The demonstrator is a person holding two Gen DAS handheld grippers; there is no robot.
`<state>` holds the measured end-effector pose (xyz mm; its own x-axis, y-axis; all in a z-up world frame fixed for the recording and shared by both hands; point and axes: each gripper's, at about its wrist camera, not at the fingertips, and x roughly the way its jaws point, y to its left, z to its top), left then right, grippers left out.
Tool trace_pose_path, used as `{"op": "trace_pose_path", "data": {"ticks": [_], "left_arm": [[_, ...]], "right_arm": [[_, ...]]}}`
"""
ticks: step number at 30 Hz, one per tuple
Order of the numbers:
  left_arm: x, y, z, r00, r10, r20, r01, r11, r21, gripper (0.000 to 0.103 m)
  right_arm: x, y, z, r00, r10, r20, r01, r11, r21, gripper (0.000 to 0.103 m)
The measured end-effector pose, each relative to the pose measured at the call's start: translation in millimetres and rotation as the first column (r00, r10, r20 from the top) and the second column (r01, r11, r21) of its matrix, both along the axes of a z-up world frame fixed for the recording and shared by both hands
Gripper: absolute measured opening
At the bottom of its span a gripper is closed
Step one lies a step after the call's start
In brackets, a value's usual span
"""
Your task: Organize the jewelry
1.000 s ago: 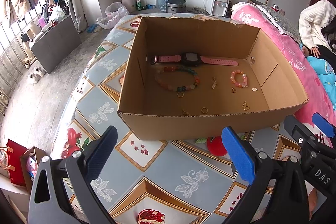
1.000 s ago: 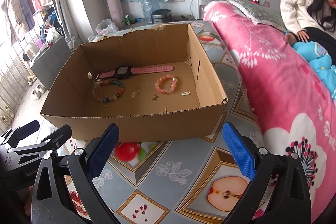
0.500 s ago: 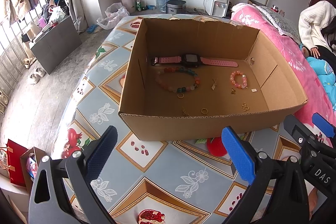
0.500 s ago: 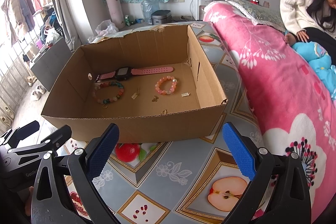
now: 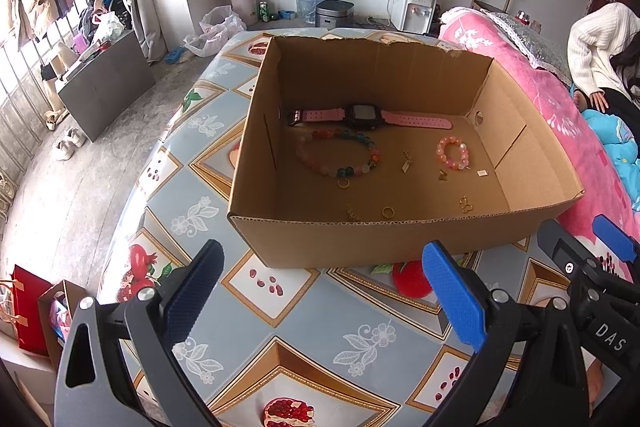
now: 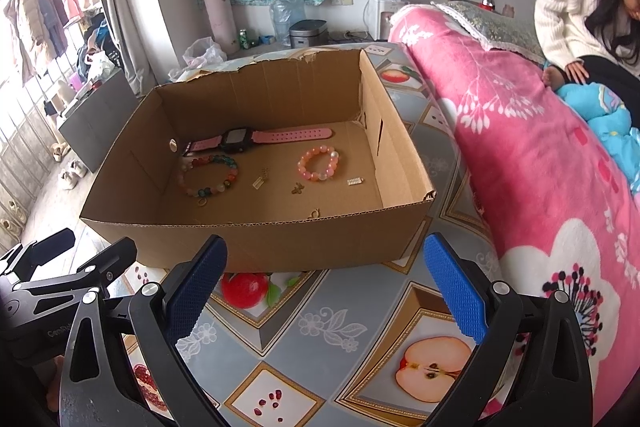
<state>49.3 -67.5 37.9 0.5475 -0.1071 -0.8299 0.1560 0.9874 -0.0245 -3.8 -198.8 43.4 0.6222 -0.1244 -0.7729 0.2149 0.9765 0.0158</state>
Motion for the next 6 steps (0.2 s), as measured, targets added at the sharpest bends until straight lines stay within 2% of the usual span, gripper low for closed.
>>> {"op": "trace_pose_path", "data": {"ticks": [6], "left_arm": [[-0.4,1.3,2.6,1.000,0.007,0.001,-0.007,1.000,0.000,0.098]], "right_arm": [[-0.1,1.4,1.3,1.000,-0.004,-0.002,0.004,1.000,-0.001,0.095]]}}
